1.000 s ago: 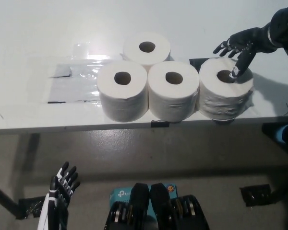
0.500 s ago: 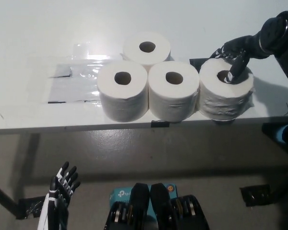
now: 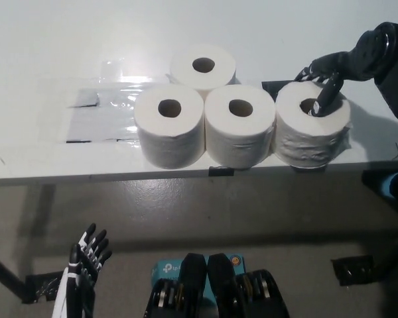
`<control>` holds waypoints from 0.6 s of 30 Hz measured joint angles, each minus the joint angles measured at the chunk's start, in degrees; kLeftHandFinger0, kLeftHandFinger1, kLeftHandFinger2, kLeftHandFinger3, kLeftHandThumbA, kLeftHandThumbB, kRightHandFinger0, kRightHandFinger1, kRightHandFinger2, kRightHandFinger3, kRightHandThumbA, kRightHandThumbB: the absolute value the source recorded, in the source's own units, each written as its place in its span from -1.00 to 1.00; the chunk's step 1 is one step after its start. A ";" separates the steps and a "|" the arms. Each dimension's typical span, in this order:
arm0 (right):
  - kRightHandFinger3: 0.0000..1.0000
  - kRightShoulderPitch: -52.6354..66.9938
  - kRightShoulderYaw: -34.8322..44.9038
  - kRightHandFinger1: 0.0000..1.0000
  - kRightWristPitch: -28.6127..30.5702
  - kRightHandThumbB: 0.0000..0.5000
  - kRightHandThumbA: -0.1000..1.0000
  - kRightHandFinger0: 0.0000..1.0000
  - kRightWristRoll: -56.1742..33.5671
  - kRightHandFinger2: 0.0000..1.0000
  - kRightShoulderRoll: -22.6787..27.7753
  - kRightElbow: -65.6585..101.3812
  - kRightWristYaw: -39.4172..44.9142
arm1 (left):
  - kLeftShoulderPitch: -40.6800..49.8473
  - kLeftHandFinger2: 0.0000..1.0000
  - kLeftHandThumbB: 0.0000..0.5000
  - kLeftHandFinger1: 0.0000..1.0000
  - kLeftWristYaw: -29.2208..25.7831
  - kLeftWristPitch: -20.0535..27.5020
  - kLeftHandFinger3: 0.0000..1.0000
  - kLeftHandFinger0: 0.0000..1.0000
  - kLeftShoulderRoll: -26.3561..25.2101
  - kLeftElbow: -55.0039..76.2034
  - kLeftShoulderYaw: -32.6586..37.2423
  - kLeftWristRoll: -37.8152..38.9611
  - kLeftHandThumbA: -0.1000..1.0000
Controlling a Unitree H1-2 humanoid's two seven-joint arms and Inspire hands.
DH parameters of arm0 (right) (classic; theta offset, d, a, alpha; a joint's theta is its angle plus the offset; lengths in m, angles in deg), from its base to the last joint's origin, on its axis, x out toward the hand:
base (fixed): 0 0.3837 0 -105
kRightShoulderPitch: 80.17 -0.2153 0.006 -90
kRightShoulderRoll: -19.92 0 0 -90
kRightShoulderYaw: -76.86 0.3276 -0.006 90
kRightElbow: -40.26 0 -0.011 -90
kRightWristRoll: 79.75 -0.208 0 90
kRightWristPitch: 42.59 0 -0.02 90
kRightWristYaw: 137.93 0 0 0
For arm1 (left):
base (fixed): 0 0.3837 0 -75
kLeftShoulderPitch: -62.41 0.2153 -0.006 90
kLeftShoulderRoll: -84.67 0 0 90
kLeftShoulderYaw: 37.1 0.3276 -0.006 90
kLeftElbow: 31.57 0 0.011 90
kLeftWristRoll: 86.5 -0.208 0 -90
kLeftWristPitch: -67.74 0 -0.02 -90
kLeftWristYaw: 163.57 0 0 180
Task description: A few rolls of toilet paper are kept infront of the robot and the robot uses its right hand to lift one of the rolls and and places it on top of the other rolls to stack it.
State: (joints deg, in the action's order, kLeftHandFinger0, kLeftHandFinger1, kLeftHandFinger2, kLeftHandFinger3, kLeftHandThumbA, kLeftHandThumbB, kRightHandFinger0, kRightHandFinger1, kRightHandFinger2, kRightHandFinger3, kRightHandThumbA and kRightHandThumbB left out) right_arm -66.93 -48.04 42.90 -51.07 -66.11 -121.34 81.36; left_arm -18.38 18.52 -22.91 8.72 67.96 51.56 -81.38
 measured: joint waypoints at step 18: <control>0.13 2.59 -5.49 -0.99 3.73 -0.68 0.13 -1.00 5.45 -0.71 -0.50 0.35 -16.04 | 0.00 1.00 -1.00 1.00 0.00 -0.17 1.00 1.00 0.00 -0.03 0.01 0.01 1.00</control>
State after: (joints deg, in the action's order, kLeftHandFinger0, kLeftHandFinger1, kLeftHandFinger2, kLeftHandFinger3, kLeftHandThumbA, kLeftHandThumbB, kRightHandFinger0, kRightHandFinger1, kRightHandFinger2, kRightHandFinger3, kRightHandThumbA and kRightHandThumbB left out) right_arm -64.35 -53.53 46.63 -45.62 -66.61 -120.99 65.33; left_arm -18.39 18.52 -23.07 8.72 67.93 51.57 -81.38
